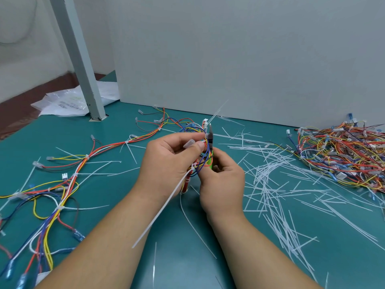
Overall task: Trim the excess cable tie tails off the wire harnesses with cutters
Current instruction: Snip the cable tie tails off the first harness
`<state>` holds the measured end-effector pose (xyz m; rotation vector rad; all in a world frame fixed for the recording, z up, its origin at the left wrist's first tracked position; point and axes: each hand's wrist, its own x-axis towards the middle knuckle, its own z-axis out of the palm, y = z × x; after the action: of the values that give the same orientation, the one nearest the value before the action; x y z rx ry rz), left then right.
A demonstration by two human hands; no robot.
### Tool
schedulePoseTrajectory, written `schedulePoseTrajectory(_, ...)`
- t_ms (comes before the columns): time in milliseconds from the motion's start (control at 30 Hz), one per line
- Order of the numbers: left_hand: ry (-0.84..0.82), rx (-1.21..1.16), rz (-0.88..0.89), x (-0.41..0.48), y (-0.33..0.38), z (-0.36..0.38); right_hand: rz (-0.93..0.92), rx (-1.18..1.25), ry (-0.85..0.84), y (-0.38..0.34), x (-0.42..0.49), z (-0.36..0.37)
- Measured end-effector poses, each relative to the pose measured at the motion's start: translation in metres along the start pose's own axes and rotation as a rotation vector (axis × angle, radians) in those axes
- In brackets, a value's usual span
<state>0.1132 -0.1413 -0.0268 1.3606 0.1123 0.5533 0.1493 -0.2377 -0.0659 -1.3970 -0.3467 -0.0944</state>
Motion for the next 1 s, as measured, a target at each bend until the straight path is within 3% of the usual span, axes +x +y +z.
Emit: schedulePoseTrajectory(1000,-0.012,-0.031,-0.006,-0.0009,0.0006,0.0011,-0.002,-0.021,0.023,0.0005,-0.001,-0.0008)
